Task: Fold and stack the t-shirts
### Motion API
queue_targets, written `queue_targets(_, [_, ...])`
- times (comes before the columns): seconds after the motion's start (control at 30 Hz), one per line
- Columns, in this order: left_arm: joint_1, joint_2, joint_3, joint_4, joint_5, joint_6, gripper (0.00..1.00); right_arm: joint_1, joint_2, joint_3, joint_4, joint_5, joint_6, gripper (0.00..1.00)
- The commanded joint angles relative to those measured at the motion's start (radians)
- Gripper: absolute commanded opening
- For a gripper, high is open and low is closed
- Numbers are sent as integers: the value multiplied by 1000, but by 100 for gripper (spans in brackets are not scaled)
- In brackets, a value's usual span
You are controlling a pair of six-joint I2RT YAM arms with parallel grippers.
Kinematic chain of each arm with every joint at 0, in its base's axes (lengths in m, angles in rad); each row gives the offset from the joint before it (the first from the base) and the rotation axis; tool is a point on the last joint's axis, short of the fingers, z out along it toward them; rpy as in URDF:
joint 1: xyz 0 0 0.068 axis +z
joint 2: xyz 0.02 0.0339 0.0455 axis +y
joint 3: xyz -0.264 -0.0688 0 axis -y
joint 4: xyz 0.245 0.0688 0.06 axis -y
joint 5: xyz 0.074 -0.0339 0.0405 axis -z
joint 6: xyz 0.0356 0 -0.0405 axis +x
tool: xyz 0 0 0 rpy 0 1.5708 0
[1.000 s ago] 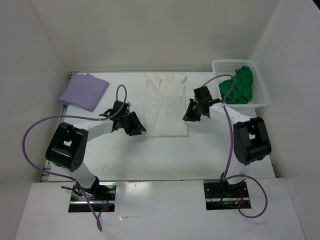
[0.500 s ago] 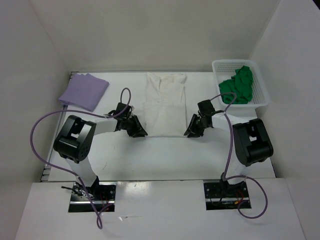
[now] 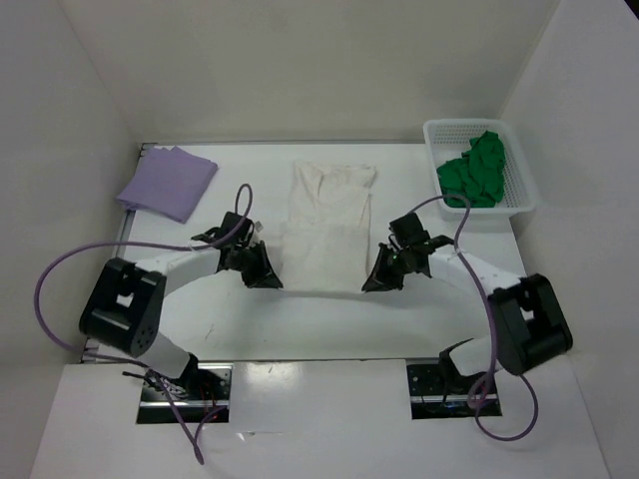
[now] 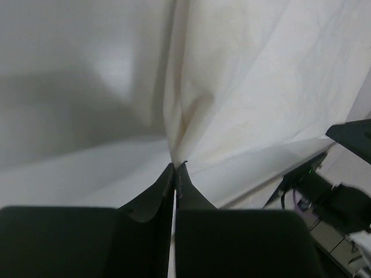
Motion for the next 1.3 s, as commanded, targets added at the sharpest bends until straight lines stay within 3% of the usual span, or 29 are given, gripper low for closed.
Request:
queue_targets(0.0, [2, -170, -43, -285, 35, 92, 0, 96, -179, -55, -204, -77, 46, 0])
queue_targets(0.13, [14, -432, 11, -452, 49, 63, 0, 93, -324, 6, -336, -97, 87, 0])
queue_targets(0.2, [63, -428, 126, -480, 69, 51, 0, 40, -290, 72, -347, -88, 62, 0])
queue_targets(0.27, [88, -380, 218, -398, 95, 51, 0, -3, -224, 184, -319, -100, -6, 0])
queue_targets(0.43, [100, -68, 449, -250, 17, 75, 0, -138, 85, 483, -162, -62, -98, 0])
queue_targets(0.7, [140, 517, 965, -143, -75, 42, 0, -220, 594, 954, -141, -8, -169, 0])
queue_targets(0.9, [172, 710, 1232, -109, -100, -40, 4, -230, 785, 1207, -121, 43, -159, 0])
queue_targets(1.0, [181, 781, 1293, -69, -109, -72, 16, -230, 926, 1380, -175, 64, -150, 0])
queue_targets(1.03, [181, 808, 1331, -69, -109, -84, 22, -230, 952, 1449, -189, 76, -150, 0])
queue_targets(1.07, [181, 818, 1347, -56, -99, -93, 38, -230, 989, 1474, -209, 86, -141, 0])
queue_targets(1.13, [181, 818, 1368, -34, -89, -110, 50, -230, 999, 1508, -209, 86, -132, 3])
queue_targets(1.17, [181, 818, 1369, -19, -89, -110, 58, -230, 999, 1520, -209, 86, -132, 8])
queue_targets(1.2, [181, 780, 1352, -19, -104, -110, 61, -230, 999, 1551, -209, 86, -132, 25])
queue_targets(1.27, [181, 713, 1294, 21, -132, -110, 61, -230, 985, 1583, -241, 86, -146, 39])
